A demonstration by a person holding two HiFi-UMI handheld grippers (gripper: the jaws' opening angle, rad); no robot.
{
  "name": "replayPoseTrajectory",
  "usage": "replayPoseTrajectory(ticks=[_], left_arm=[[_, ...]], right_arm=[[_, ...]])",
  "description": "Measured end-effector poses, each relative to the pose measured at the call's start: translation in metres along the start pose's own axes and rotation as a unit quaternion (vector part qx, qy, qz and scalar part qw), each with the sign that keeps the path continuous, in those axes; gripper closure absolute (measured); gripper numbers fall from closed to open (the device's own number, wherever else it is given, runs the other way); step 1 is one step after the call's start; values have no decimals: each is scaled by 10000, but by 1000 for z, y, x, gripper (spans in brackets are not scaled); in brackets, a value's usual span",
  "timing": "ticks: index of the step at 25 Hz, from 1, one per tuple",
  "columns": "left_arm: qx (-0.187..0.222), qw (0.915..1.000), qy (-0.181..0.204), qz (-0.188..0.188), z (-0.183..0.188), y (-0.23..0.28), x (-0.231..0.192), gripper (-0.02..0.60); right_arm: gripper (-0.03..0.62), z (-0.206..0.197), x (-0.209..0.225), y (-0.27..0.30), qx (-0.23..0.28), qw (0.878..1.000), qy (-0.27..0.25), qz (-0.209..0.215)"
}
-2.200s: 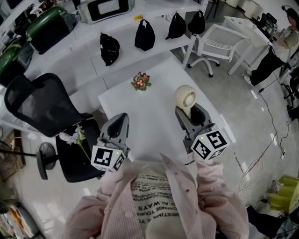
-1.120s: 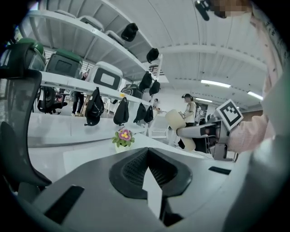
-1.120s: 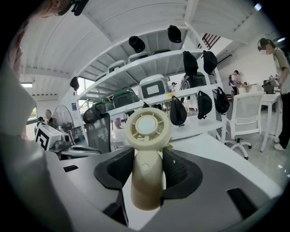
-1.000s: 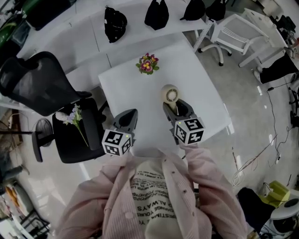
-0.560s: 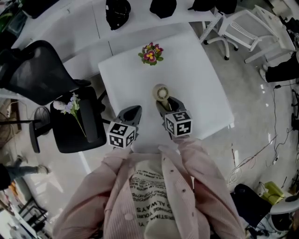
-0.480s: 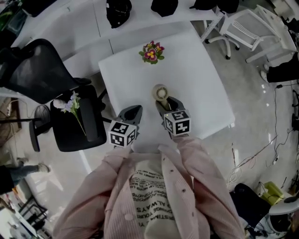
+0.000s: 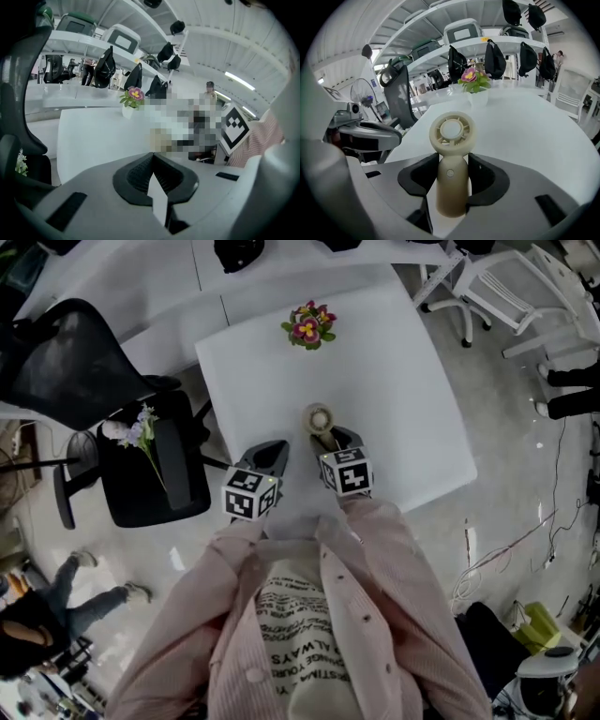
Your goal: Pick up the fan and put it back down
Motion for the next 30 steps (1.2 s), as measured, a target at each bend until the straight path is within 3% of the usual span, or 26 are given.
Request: replayPoseTrajectory(ticks=[17, 30], left_arm=[[-218, 9996, 22, -178, -13, 5, 6, 580], [-237, 9993, 76, -287, -14, 6, 9, 580]], right_arm=[[408, -16, -1, 10, -473, 9987, -18, -186], [401, -19, -6, 7, -286, 9993, -244, -75]])
Point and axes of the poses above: the fingertips, and each gripper's own axes: y forward along the fingers, x to its right, z out of its top, the point moved 8 cm from there along -y, backward along the fingers, and after that the axes turned 8 degrees about x, right-handed, at the moved point
